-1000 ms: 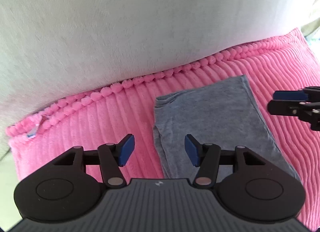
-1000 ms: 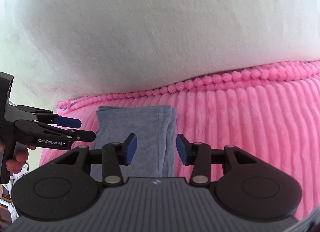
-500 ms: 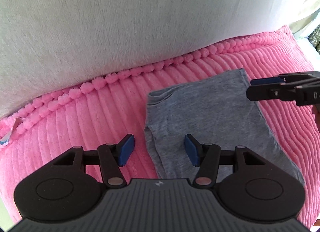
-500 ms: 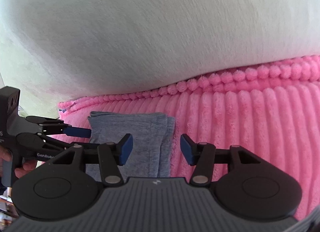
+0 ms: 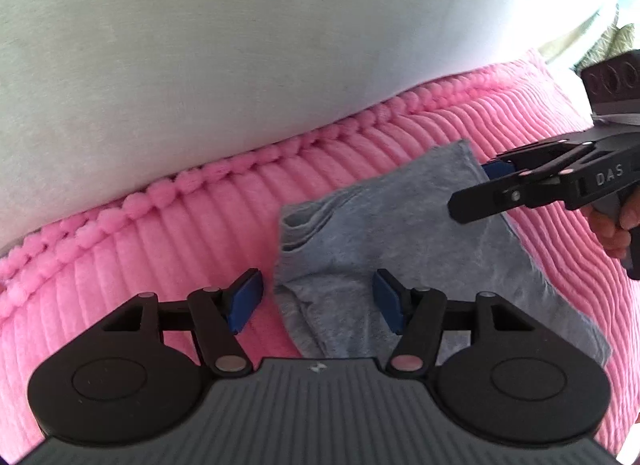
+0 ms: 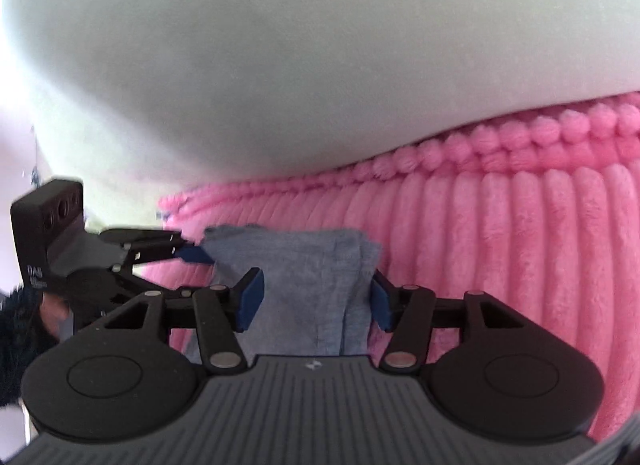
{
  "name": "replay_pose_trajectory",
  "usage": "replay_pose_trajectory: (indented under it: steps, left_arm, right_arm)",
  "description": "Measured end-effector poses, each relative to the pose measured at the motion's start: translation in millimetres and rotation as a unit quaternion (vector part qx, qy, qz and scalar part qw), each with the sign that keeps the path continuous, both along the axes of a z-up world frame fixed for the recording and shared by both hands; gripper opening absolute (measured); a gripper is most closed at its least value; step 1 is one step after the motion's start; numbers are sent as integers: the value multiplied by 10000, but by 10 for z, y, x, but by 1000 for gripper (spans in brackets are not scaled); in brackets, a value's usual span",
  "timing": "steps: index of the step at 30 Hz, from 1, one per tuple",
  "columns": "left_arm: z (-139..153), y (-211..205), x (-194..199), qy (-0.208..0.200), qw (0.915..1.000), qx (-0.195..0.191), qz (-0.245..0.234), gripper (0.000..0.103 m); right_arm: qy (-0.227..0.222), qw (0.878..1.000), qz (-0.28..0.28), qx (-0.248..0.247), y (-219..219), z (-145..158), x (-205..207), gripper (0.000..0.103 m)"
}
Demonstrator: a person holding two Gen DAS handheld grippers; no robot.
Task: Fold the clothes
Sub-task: 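Grasp the folded garment's end with the left gripper while the right gripper grasps beside it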
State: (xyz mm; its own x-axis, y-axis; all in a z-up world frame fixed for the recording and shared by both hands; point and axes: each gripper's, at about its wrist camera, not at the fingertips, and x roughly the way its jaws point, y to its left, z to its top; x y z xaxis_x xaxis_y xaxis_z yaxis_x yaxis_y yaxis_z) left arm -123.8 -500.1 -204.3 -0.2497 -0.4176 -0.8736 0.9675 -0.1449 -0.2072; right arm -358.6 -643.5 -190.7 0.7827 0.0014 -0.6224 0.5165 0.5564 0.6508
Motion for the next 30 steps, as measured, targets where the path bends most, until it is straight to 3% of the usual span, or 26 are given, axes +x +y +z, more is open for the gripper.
replay_pose_trajectory:
  steps: [6,11,16,18,22,25,27,29,30]
  left_arm:
    - [-28,-41,39,176,9998,-33,-29,64]
    - [-49,-15,86,345,9993,-109,12,64]
    - [-32,22,134,414,9989,-189,75,64]
    - [-26,40,128,337,9992,-222,41,64]
    - [-64,42,75,223,9993,-298,39,64]
    - [-81,47,84,245,9991,-325,78,64]
    - [-71,57,104,281,9990,-340,75,63]
    - [-57,65,112,313,9989,-345,23,63]
    - [-49,69,113,327,9989,-342,-22,63]
  right_arm:
    - [-279,9989,-100,373,-67,-103,-14,53]
    - [-286,9985,313,345,-134,-214,147,52]
    - [-196,9981,530,265,-155,-204,97,45]
    - [-226,9985,375,343,-157,-206,-19,52]
    - [-258,9990,129,356,-127,-242,-136,54]
    - [-260,9992,260,176,-48,-261,64,69]
    - [-462,9979,431,135,-22,-224,180,66]
    - [-592,9966,555,105,-13,-206,222,39]
    - [-622,9960,640,97,-6,-185,222,39]
